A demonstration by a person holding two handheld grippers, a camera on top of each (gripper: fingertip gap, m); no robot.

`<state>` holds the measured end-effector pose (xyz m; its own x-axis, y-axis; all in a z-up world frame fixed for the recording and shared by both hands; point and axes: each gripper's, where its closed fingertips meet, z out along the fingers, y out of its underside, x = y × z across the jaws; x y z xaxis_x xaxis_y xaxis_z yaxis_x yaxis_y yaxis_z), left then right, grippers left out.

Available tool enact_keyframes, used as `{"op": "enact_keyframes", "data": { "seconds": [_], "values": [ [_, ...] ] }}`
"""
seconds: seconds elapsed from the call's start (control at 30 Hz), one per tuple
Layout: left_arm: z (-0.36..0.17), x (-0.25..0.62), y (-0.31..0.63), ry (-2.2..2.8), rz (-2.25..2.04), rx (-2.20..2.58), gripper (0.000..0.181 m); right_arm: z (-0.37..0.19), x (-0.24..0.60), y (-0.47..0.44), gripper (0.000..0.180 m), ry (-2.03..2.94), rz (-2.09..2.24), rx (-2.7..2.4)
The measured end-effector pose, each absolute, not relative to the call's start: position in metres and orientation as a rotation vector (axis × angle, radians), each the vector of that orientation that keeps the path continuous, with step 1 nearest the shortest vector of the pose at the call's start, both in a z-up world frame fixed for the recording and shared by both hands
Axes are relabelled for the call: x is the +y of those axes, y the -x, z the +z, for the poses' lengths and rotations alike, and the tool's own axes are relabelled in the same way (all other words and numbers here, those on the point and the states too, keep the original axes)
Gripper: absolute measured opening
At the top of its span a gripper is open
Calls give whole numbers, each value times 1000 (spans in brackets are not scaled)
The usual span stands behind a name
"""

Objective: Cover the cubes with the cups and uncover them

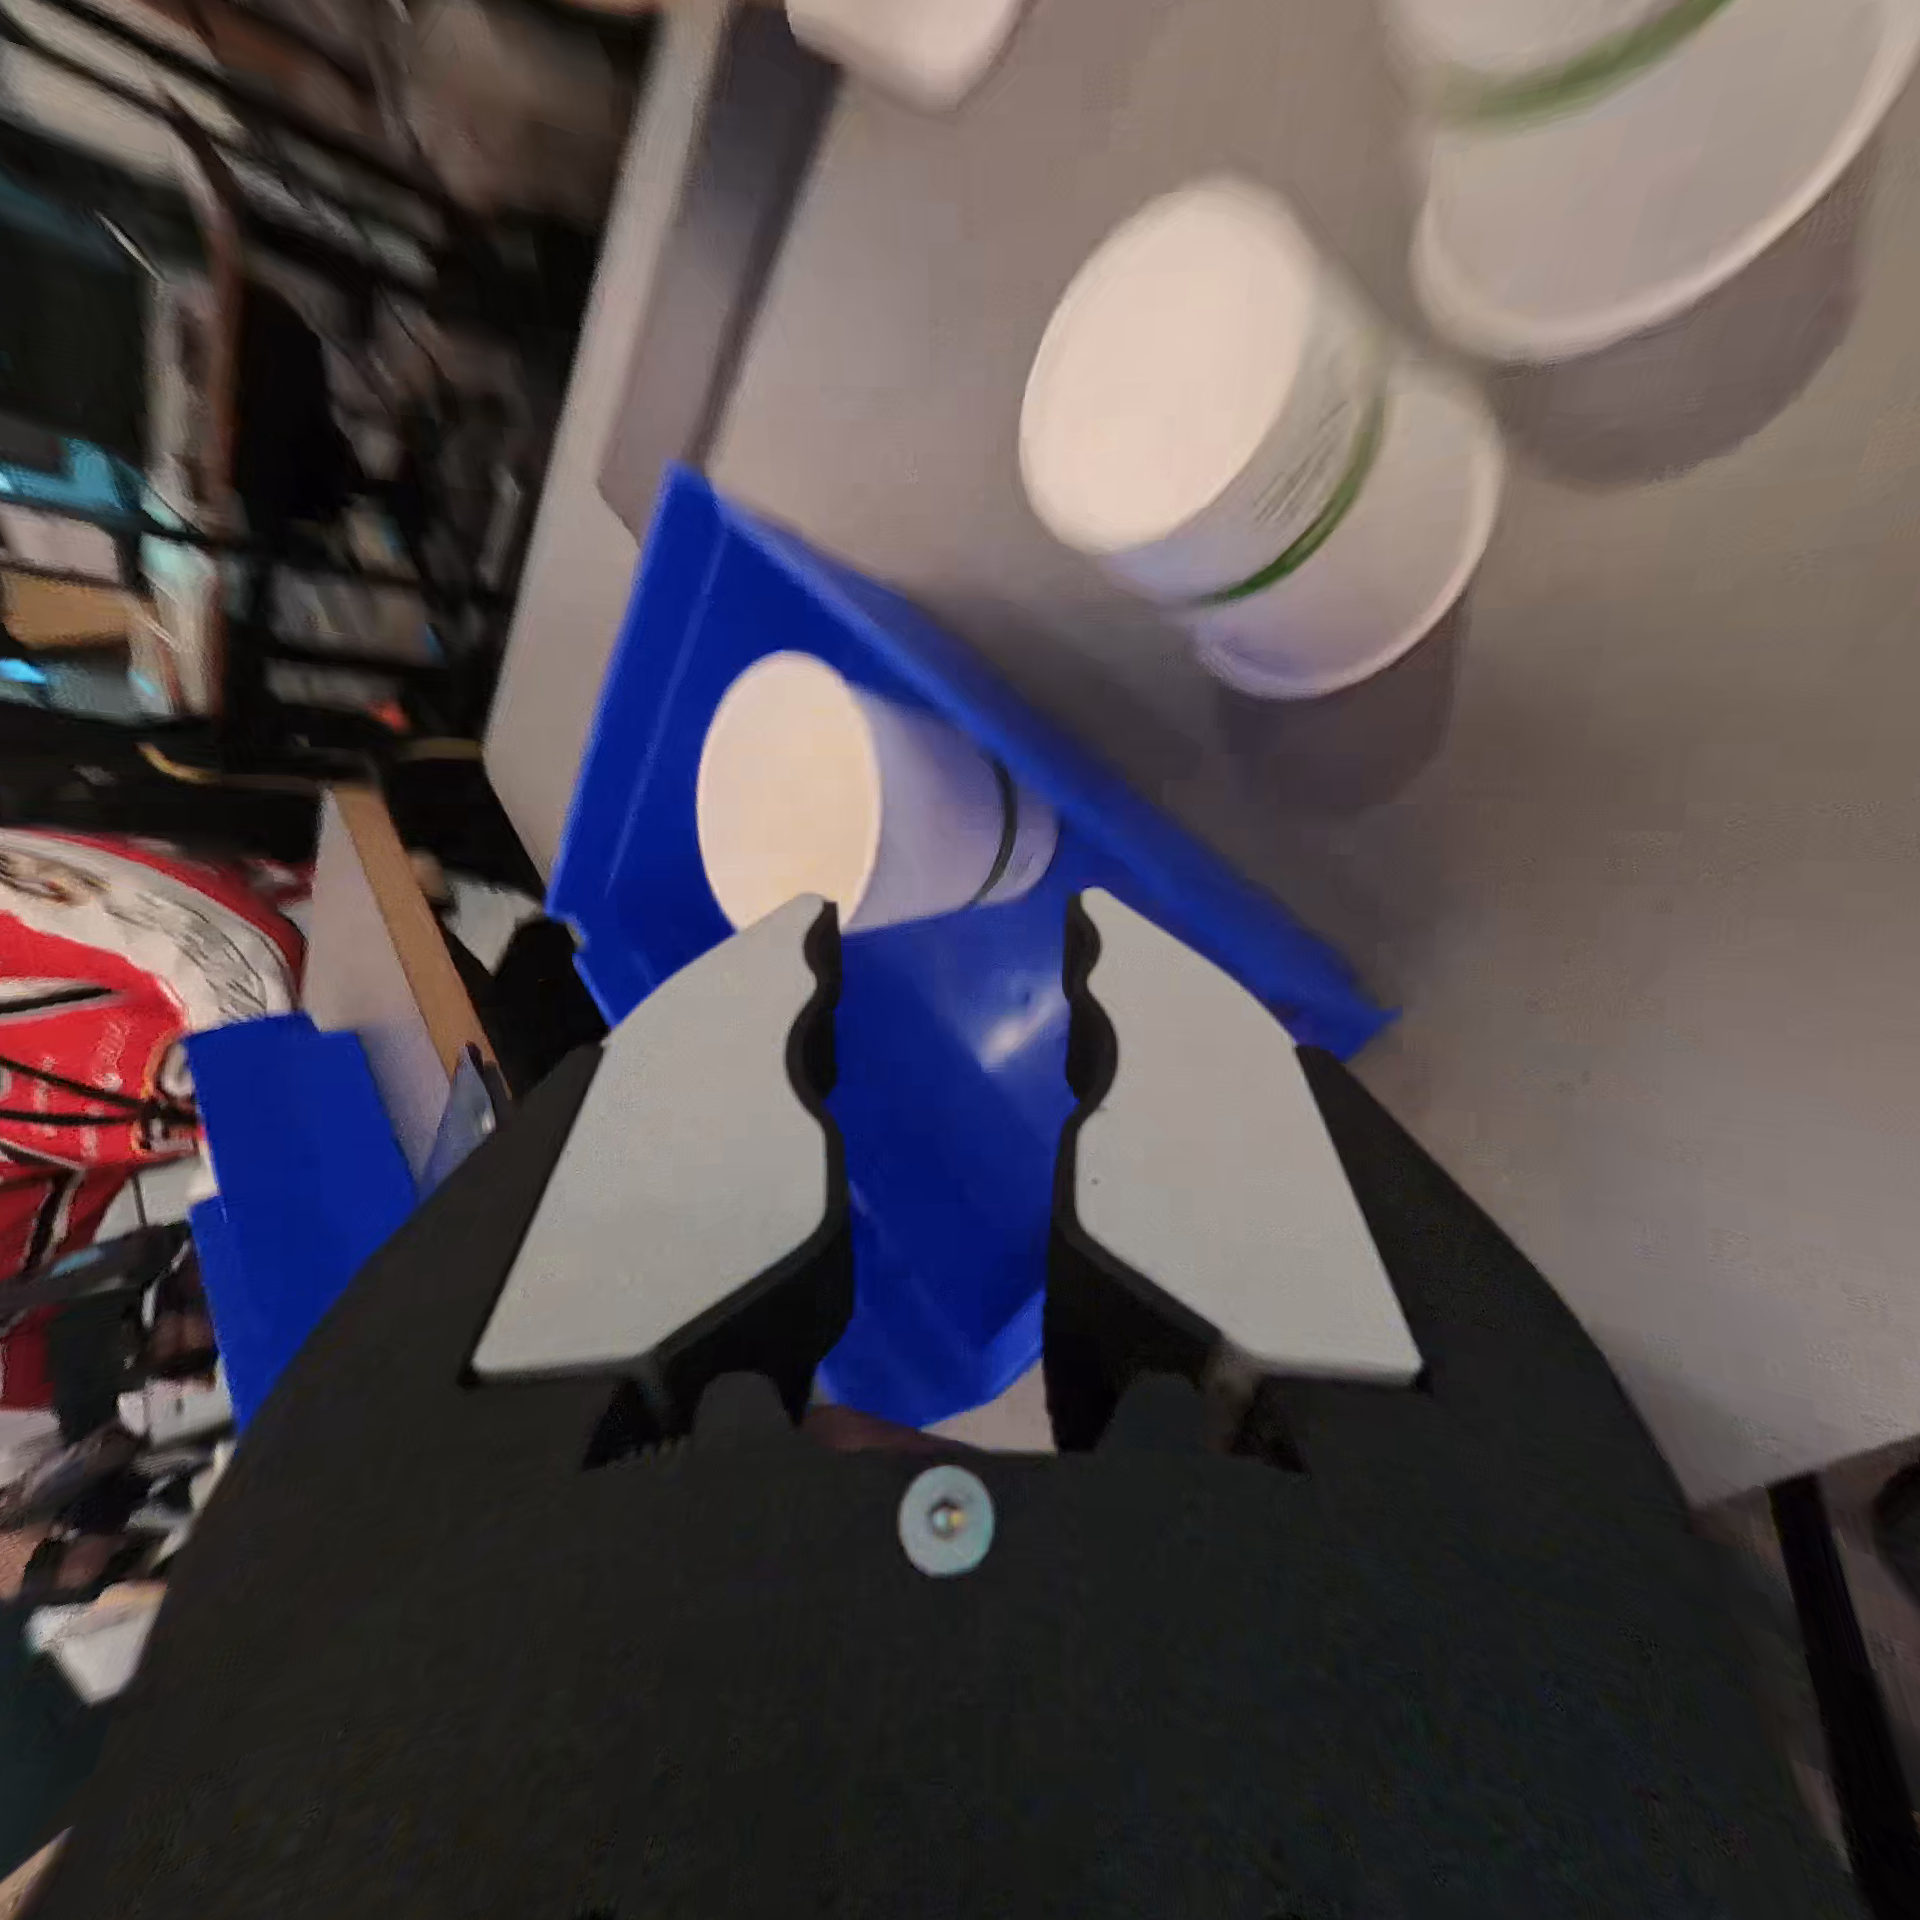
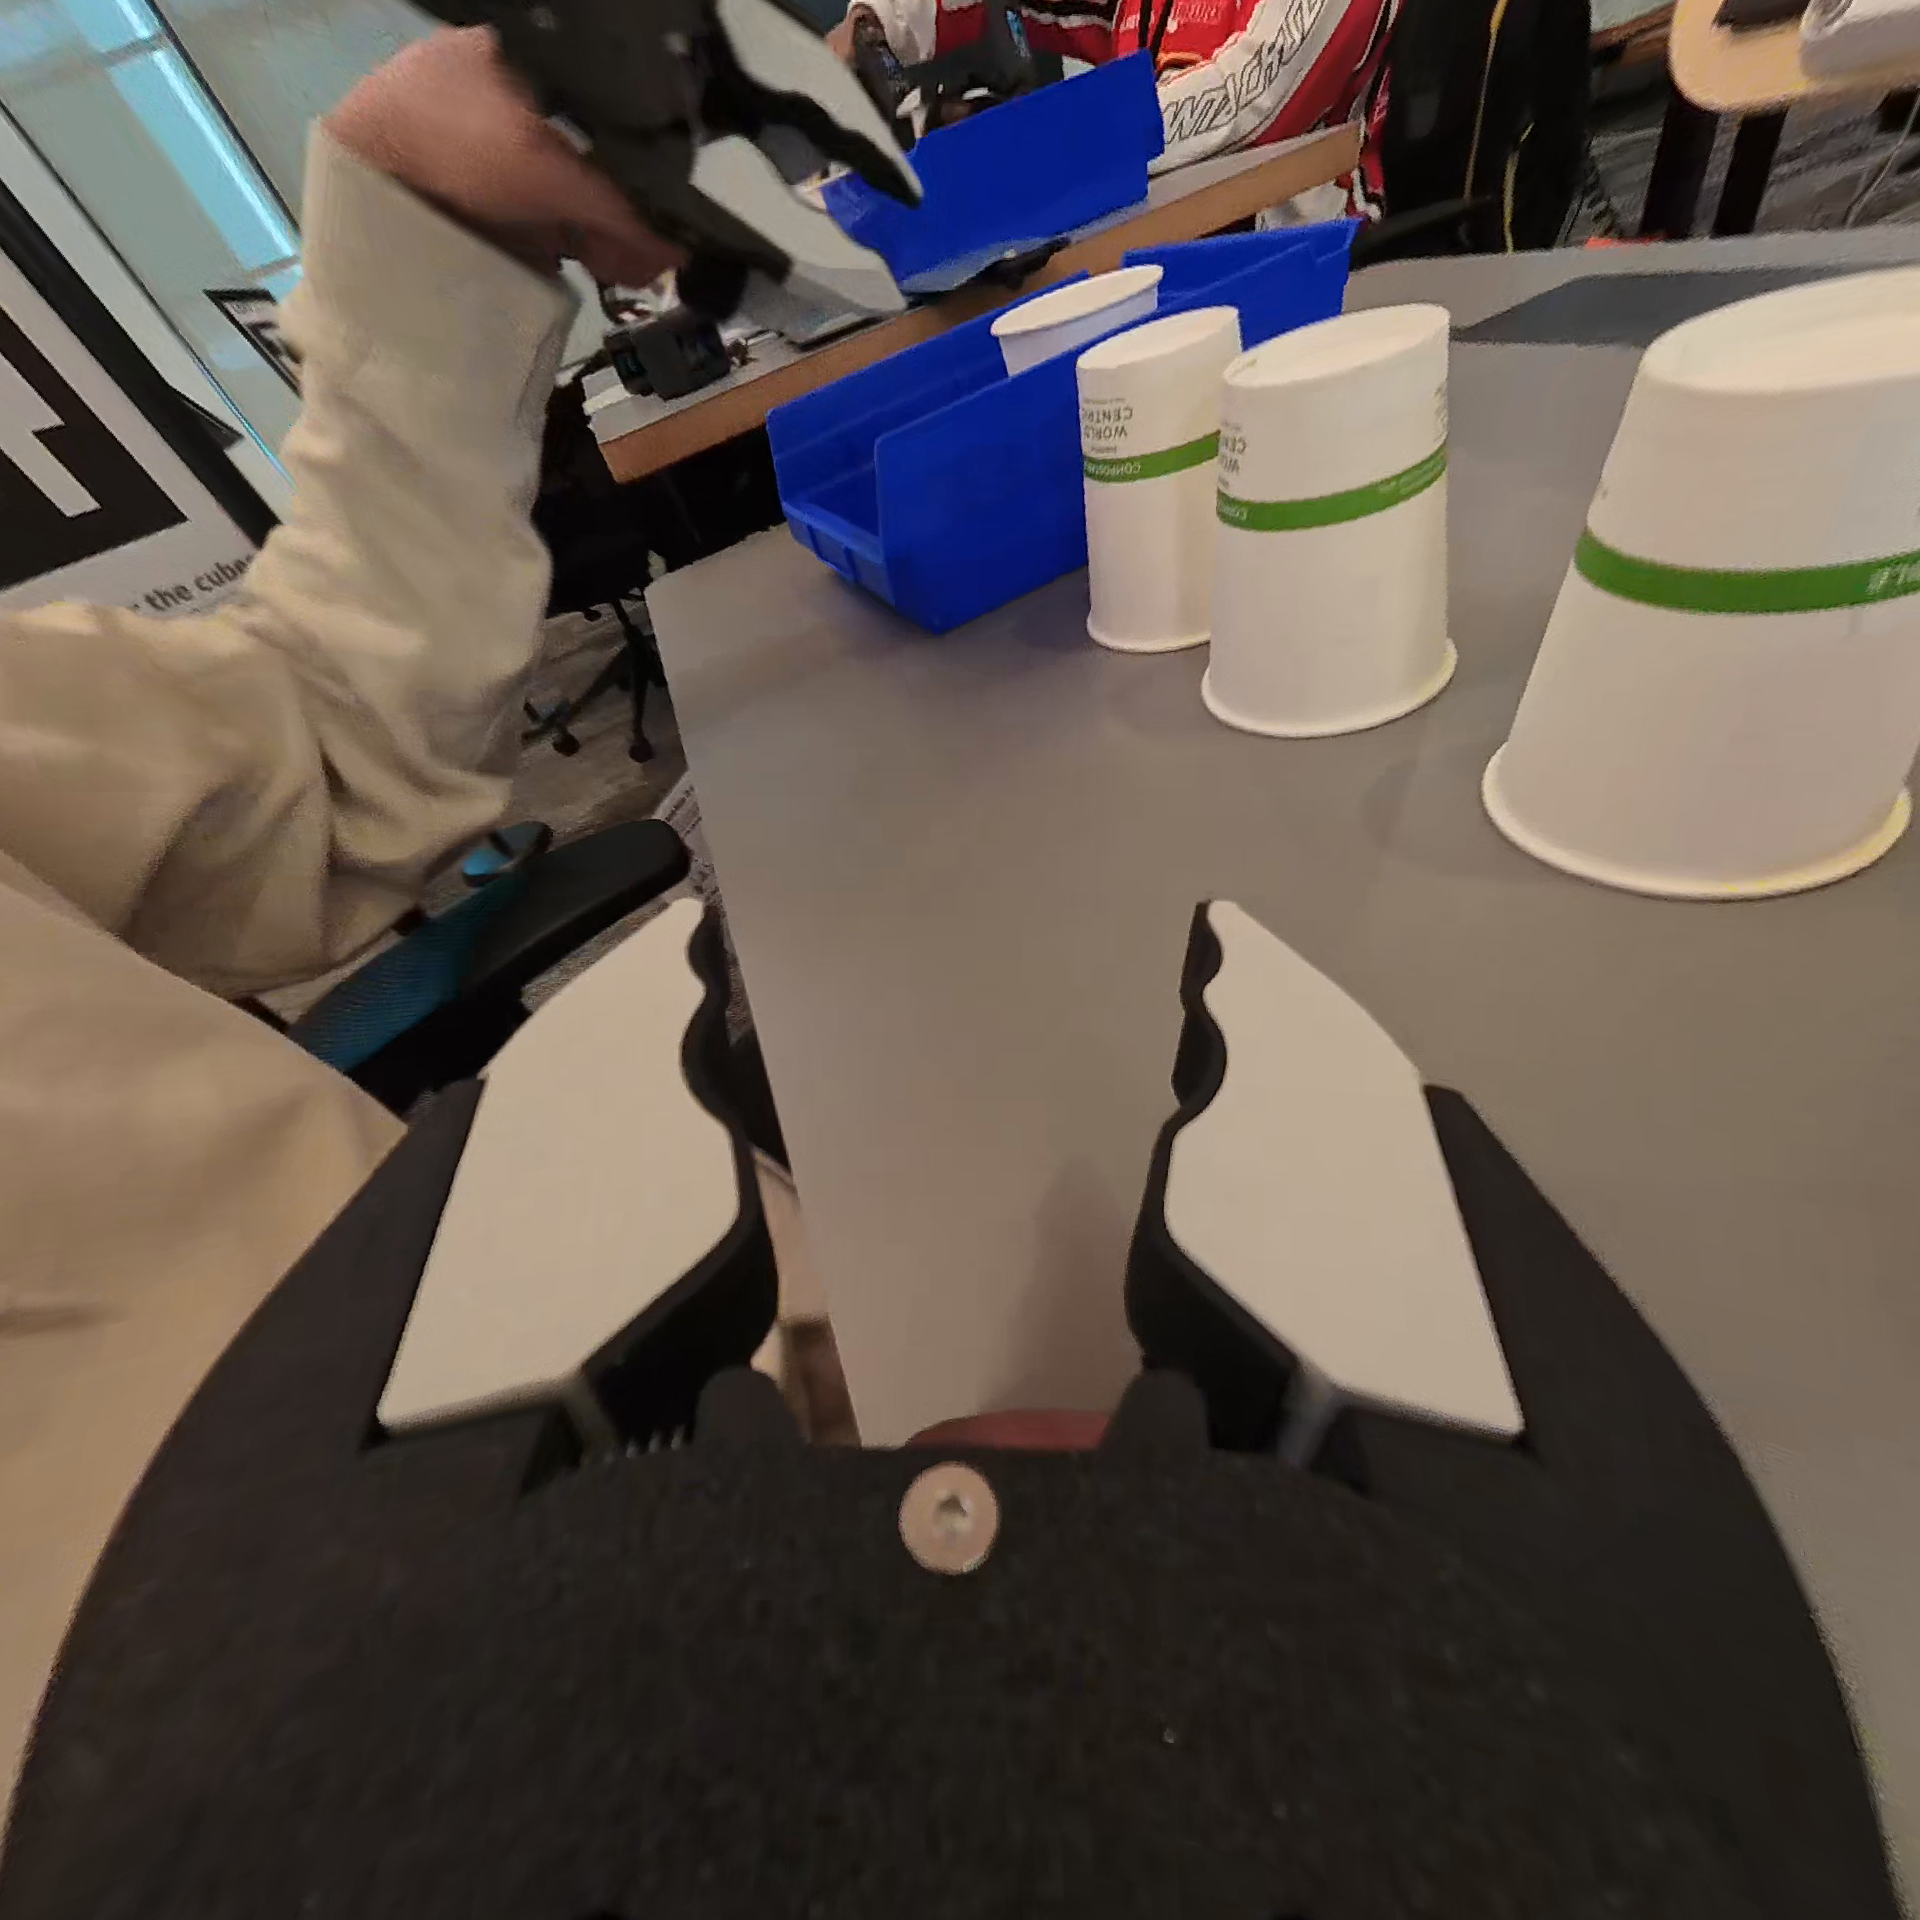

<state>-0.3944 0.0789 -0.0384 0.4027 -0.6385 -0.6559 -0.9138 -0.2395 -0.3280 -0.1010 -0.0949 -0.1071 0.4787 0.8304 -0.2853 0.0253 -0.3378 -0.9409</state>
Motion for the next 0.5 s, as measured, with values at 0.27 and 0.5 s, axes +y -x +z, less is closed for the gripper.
{"op": "enact_keyframes", "data": {
  "seconds": [0.27, 0.5],
  "values": [
    [-97, 150, 435, 2352, 580, 1537, 53, -106, -100, 100, 80, 1719, 984, -764],
    [-117, 154, 444, 2449, 484, 1528, 2, -106, -98, 95, 76, 1728, 1013, -741]
  ]
}}
